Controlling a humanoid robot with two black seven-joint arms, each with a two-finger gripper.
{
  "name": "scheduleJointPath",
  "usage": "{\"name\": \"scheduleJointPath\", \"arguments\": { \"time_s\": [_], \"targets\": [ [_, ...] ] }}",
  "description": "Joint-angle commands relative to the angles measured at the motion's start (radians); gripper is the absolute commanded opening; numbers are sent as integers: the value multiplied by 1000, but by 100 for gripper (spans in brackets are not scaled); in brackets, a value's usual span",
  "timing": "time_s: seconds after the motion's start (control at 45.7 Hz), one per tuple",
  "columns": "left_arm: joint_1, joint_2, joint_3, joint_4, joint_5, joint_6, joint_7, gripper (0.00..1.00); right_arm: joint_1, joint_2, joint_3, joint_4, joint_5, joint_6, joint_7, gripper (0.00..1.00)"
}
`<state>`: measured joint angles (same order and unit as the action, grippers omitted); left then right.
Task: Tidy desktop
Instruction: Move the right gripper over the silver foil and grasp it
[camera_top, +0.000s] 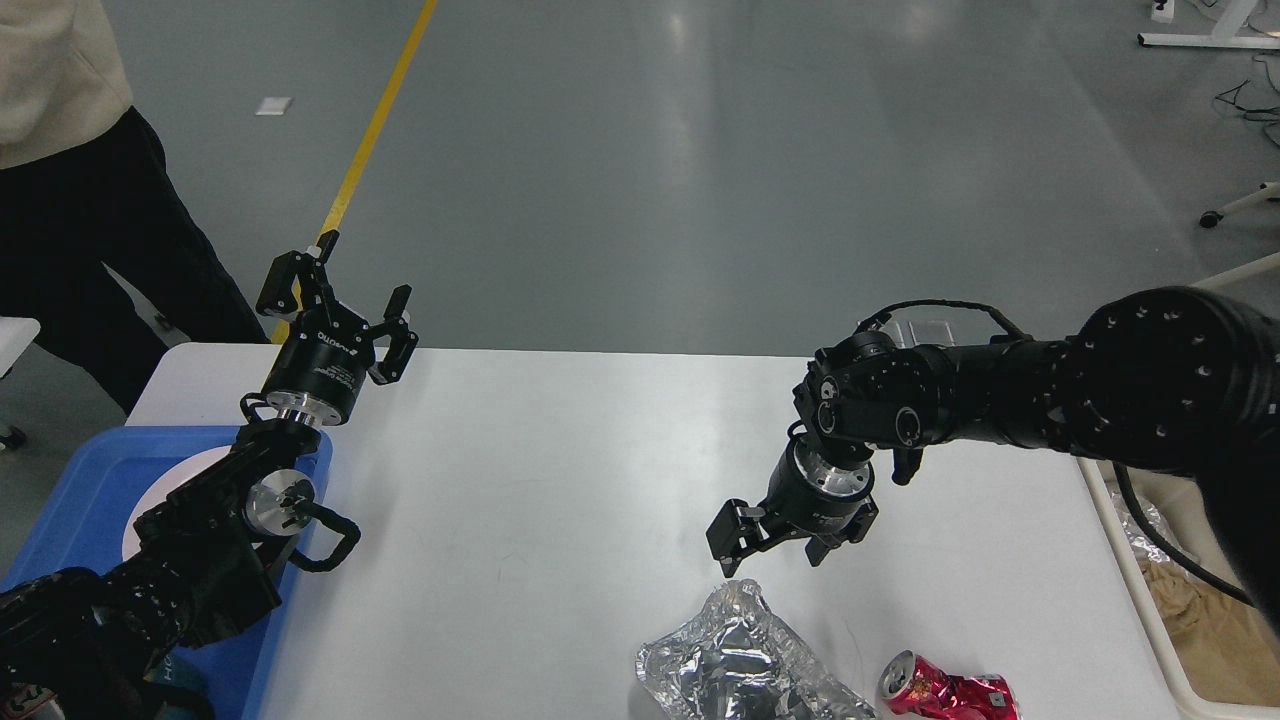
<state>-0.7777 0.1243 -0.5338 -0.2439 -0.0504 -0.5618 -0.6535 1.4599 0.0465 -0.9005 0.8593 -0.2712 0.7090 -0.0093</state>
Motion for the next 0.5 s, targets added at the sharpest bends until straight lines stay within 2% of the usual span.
{"name": "scheduleJointPath", "arguments": {
  "time_s": [0.0,0.481],
  "targets": [
    [0,0,0,0,0,-1,0,97,3,3,2,6,1,-3,0,100],
    [0,0,0,0,0,-1,0,97,-47,36,-2,-5,-5,-6,-1,100]
  ]
}}
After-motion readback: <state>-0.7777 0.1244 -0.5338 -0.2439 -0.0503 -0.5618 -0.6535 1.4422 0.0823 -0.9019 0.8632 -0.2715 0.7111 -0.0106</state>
